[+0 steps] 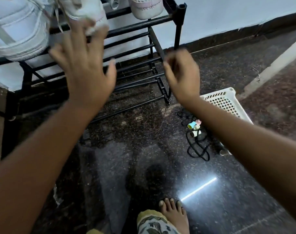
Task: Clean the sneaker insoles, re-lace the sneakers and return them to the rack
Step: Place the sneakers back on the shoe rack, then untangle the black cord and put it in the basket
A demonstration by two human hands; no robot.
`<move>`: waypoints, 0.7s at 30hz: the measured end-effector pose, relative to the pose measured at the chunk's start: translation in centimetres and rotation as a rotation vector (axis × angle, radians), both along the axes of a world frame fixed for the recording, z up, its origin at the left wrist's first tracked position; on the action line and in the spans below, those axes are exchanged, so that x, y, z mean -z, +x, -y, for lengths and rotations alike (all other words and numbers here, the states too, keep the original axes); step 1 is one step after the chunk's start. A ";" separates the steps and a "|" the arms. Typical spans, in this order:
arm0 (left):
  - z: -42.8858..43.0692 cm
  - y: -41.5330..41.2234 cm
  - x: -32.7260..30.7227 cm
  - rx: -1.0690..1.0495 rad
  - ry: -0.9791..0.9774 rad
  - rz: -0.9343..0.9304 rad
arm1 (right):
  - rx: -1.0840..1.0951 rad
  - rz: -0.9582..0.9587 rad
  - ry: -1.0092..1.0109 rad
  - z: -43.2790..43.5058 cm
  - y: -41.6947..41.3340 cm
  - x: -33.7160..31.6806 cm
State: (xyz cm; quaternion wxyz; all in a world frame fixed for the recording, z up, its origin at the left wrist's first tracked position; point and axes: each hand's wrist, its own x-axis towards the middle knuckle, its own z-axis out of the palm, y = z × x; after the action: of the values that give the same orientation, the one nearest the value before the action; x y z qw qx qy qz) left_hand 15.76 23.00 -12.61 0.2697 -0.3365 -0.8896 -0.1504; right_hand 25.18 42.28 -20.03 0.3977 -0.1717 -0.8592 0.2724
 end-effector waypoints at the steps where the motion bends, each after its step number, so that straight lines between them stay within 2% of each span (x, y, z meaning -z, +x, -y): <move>1: 0.5 1.2 1.6 0.053 -0.002 0.021 | 0.049 0.093 -0.122 0.3 1.9 3.0; 3: 1.5 3.8 4.8 0.133 -0.062 0.100 | 0.201 0.311 -0.315 0.8 6.1 9.4; 5: 2.4 6.4 7.6 0.181 -0.144 0.225 | 0.351 0.560 -0.406 1.0 10.2 15.4; 7: 3.4 8.4 9.8 0.210 -0.234 0.351 | 0.409 0.792 -0.478 1.5 13.8 19.6; 9: 4.1 9.4 11.5 0.227 -0.339 0.449 | 0.388 0.919 -0.507 2.0 16.3 22.3; 14: 5.1 9.3 12.9 0.132 -0.415 0.603 | 0.336 0.964 -0.384 2.8 17.8 24.5; 18: 5.0 8.7 12.7 0.133 -0.390 0.613 | 0.327 1.039 -0.285 2.5 17.3 24.4; 21: 4.4 8.4 12.1 0.146 -0.373 0.613 | 0.399 0.958 -0.298 2.7 17.5 23.6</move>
State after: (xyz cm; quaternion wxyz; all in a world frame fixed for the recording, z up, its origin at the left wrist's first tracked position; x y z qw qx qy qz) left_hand 24.12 18.56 -24.72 -0.0870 -0.3817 -0.9149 -0.0982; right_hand 42.64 39.57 -43.59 -0.0232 -0.4912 -0.8470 0.2017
